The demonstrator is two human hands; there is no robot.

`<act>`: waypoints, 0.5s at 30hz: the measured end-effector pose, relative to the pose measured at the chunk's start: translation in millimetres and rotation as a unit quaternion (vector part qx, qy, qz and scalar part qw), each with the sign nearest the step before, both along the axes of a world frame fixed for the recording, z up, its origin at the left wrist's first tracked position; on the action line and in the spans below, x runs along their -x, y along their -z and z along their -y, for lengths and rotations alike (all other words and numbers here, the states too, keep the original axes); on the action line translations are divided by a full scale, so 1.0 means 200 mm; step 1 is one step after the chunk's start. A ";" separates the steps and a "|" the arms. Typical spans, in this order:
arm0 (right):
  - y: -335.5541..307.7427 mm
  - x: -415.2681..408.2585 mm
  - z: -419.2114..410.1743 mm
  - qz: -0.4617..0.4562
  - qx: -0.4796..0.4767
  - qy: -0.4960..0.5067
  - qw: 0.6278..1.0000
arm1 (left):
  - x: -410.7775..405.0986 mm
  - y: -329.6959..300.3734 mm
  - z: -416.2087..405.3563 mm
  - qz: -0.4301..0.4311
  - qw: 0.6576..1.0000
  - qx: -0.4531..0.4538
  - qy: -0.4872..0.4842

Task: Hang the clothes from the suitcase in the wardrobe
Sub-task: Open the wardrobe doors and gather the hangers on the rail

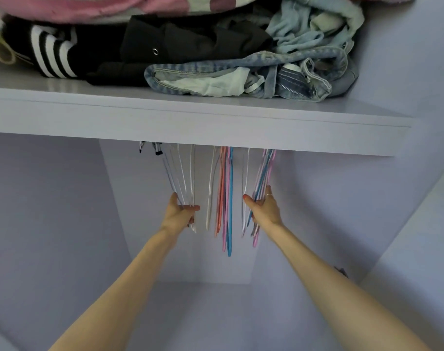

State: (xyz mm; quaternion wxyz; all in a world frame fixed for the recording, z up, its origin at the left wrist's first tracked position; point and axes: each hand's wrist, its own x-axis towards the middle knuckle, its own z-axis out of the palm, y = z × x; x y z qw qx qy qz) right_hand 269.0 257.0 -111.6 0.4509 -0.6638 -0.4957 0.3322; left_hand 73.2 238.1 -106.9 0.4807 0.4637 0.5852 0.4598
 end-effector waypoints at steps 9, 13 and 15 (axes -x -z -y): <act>0.01 0.50 -0.02 -0.026 -0.001 -0.118 0.993 | 0.33 0.00 0.12 -0.003 1.000 -0.009 0.004; 0.01 0.73 -0.02 -0.012 -0.009 -0.141 0.990 | 0.49 -0.01 0.16 -0.070 0.997 -0.033 0.006; 0.00 0.85 -0.02 -0.008 -0.014 -0.159 0.987 | 0.58 -0.02 0.18 -0.086 0.996 -0.036 0.010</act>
